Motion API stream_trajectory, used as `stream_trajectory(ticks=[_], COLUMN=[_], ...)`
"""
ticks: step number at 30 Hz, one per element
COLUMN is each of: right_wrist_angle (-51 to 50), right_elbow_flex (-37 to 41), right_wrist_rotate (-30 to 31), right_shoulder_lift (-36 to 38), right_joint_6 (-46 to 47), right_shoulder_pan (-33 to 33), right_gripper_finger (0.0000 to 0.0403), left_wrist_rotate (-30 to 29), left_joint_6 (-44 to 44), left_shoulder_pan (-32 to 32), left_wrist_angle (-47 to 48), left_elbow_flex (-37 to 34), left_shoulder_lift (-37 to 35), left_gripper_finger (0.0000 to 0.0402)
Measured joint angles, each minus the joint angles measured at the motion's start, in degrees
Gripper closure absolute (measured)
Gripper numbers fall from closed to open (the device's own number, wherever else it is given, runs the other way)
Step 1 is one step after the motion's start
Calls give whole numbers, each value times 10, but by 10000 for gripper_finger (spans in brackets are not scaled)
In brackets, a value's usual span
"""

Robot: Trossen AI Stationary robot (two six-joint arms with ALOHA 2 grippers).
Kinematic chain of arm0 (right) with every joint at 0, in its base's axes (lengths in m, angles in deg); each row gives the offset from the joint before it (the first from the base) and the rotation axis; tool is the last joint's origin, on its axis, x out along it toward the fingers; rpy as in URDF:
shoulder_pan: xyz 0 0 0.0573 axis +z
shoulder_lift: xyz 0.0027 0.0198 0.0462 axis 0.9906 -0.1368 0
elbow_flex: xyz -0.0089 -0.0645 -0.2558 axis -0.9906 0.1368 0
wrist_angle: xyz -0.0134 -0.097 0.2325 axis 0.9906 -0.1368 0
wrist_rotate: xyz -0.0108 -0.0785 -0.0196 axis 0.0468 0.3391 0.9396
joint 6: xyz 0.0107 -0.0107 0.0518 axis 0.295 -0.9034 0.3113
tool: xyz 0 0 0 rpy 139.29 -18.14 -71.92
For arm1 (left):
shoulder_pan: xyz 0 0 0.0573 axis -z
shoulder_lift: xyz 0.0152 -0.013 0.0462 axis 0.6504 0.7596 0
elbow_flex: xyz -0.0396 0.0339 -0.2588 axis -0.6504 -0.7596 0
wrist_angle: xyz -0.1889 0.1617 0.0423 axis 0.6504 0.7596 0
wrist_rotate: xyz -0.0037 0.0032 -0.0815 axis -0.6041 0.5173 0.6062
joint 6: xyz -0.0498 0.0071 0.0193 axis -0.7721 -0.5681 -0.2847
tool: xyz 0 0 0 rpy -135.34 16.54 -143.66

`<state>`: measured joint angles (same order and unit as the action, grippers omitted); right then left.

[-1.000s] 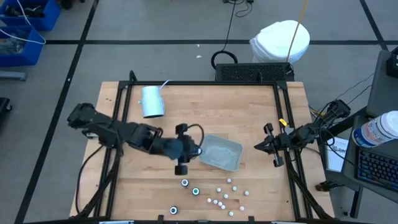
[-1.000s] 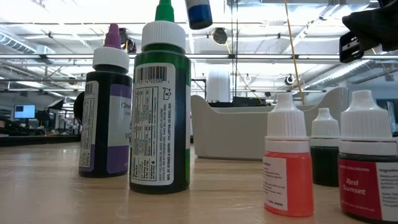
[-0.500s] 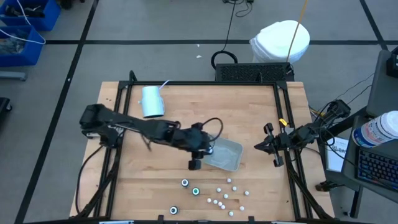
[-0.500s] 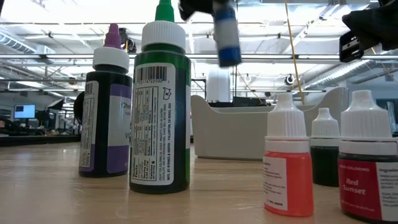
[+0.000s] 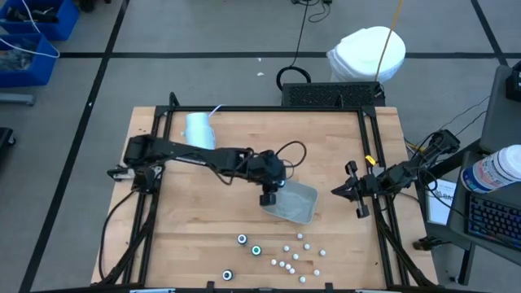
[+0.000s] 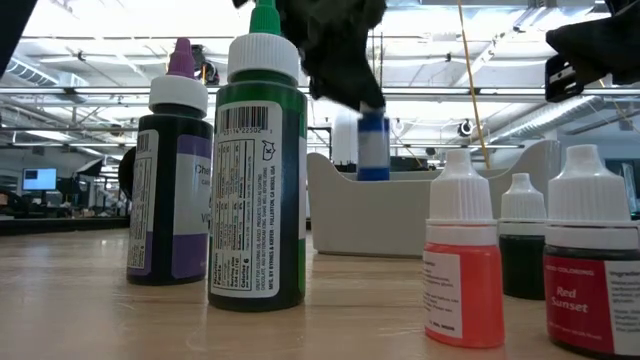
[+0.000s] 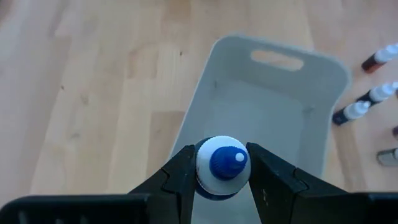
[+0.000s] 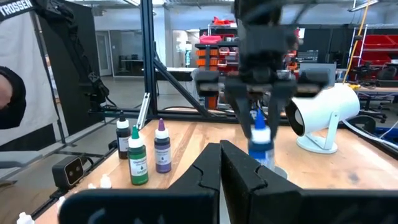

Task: Pick & Place food coloring
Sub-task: Put the large blue food coloring bottle into the gray bin

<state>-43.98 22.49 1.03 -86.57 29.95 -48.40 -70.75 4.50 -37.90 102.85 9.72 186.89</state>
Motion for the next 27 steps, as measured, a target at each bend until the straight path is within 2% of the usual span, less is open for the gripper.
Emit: stream_trajectory(ticks=[7, 11, 27], right_wrist_angle=[0, 1, 5], right_elbow_flex=[0, 0, 0], right_wrist_rotate=[0, 1, -1], right_shoulder_lift=[-1, -1, -2], right_joint_6=[-1, -1, -1], right_shoulder_pan=[0, 0, 0], right_gripper_finger=[403, 403, 403], left_wrist_rotate=[13, -5, -31], left_joint_6=[-3, -4, -21], left_shoulder_pan=[-9, -9, -8], left_wrist_angle=[0, -7, -39], left_elbow_flex=[0, 0, -24], left_shoulder_lift=[37, 50, 57], left_gripper_finger=[273, 273, 273])
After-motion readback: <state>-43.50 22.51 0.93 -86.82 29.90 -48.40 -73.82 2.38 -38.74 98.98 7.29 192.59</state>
